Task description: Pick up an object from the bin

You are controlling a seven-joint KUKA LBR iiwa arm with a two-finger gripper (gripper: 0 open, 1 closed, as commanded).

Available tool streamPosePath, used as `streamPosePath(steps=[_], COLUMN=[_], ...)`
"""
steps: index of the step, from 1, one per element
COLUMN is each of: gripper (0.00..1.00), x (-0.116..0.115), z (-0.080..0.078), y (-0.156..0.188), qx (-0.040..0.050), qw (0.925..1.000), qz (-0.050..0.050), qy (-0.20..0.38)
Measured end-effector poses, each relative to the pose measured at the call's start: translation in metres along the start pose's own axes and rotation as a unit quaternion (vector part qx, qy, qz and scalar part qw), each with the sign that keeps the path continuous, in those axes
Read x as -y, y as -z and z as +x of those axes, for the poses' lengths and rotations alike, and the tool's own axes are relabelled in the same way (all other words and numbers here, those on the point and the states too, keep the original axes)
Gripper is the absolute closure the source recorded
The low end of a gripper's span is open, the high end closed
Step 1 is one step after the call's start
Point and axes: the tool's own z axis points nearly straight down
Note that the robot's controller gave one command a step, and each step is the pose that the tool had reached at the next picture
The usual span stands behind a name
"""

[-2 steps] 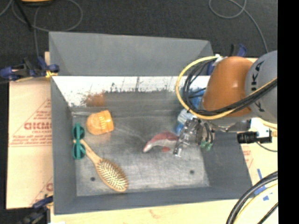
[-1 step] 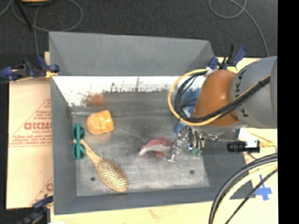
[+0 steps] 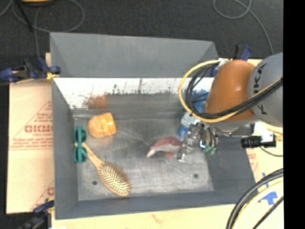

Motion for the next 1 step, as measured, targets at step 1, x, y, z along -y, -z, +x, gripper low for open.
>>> streamPosePath(steps=[1], gripper=[1.0], x=[-0.0016], z=[-0.0013], y=[0.0696], qx=[0.0022], qw=[0.9998], qz=[-0.002], qy=[0.019])
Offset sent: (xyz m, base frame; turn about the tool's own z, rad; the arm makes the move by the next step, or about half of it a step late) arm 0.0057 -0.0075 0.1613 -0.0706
